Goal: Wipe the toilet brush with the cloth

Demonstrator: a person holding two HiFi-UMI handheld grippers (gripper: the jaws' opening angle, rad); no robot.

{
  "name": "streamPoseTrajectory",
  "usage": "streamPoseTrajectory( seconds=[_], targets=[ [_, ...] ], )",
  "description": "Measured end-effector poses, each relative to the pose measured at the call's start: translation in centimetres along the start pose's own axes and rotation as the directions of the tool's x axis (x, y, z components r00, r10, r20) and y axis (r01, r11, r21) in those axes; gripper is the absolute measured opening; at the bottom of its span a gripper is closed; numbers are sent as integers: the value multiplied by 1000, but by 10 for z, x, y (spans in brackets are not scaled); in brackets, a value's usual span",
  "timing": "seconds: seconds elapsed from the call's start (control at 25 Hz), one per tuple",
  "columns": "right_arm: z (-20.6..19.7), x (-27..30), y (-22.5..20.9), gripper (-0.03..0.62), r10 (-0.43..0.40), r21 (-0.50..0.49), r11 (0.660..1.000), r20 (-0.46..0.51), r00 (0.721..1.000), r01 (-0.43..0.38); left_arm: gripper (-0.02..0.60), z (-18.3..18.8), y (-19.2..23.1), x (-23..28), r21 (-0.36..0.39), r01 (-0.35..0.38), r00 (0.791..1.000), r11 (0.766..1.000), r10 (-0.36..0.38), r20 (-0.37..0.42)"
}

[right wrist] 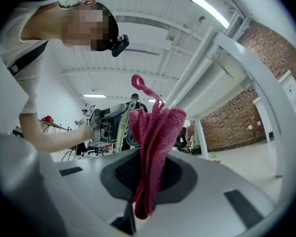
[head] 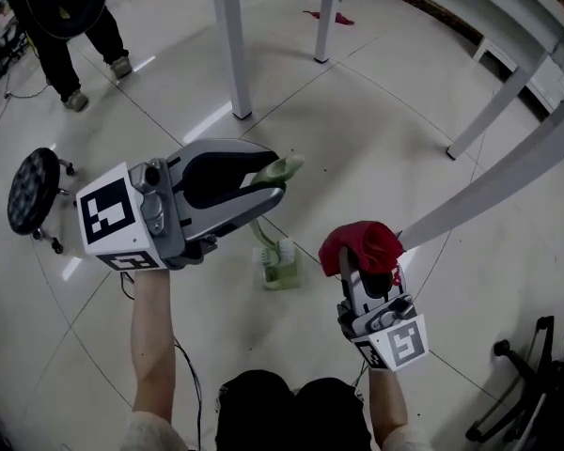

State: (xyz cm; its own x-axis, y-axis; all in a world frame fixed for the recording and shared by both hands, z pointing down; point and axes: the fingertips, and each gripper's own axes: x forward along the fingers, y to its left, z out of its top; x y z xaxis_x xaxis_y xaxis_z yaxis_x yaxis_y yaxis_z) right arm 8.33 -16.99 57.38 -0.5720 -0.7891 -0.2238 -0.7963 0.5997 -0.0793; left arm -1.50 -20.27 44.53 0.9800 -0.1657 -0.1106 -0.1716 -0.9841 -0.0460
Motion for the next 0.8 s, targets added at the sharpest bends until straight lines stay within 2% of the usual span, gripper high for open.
streamPoseTrajectory(
  seconds=[0.08,0.16,0.28,0.4,0.52,0.64,0.8],
  targets=[
    [75,35,5,32,41,12,999,34,999,-42,118,61,11,4,-3,-1,1000,1000,1,24],
    [175,71,17,32,81,42,996,74,994,-84,118,137,23,9,-25,-23,999,999,23,30],
    [355,131,40,32,122,83,987,150,981,-136,118,277,40,13,-88,-59,998,994,61,23],
    [536,176,65,32,132,140,976,230,964,-167,117,429,34,17,-165,-69,996,984,78,44],
    [684,196,88,32,134,202,960,285,949,-196,117,560,16,23,-209,-110,990,972,126,68],
    [772,198,119,32,187,211,940,341,921,-269,117,648,-5,30,-213,-122,980,970,151,128],
    [816,179,153,32,219,244,906,432,875,-347,117,710,-52,37,-117,-81,981,990,99,164]
  ],
)
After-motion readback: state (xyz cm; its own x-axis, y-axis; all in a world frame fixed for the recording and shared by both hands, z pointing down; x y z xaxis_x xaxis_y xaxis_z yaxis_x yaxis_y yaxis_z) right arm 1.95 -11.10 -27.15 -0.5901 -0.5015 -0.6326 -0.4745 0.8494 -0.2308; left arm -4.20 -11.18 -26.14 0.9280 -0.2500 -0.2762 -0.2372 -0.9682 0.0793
